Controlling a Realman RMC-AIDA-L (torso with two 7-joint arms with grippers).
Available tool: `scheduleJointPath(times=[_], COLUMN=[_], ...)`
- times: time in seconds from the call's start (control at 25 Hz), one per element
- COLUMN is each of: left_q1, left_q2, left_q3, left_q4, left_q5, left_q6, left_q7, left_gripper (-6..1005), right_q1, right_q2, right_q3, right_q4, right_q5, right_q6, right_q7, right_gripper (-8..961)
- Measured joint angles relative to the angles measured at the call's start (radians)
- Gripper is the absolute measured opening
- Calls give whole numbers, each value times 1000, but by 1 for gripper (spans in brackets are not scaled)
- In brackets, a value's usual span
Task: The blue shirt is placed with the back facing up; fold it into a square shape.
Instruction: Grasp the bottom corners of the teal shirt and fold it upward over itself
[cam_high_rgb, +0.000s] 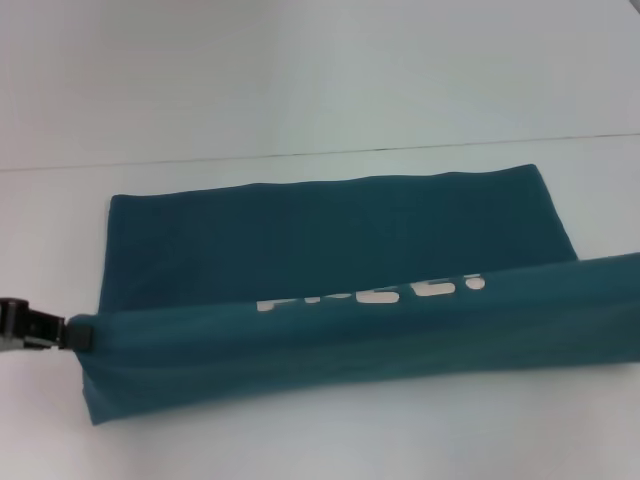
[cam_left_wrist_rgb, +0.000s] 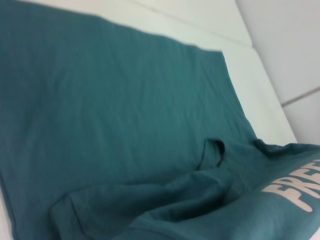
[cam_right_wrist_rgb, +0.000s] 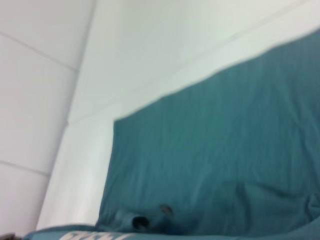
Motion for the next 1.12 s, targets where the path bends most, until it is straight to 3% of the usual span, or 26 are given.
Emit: scheduleJointPath(times=[0.44, 0.76, 1.12], left_q1=[-33, -81, -148], left_q2=[-8, -30, -26], left_q3=[24, 166, 329], left_q4=[-10, -41, -38], left_q5=[-27, -28, -11], left_q6=[-107, -345, -527], left_q7=[-46, -170, -302], left_gripper=[36, 34, 34], right_q1=[4, 35, 119], right_q2=[8, 70, 97], right_q3=[-35, -60, -78], right_q4=[37, 37, 43], right_q5=[-19, 15, 64], right_q6=[136, 393, 579], right_q7=[13, 7, 11], right_gripper=[38, 38, 38])
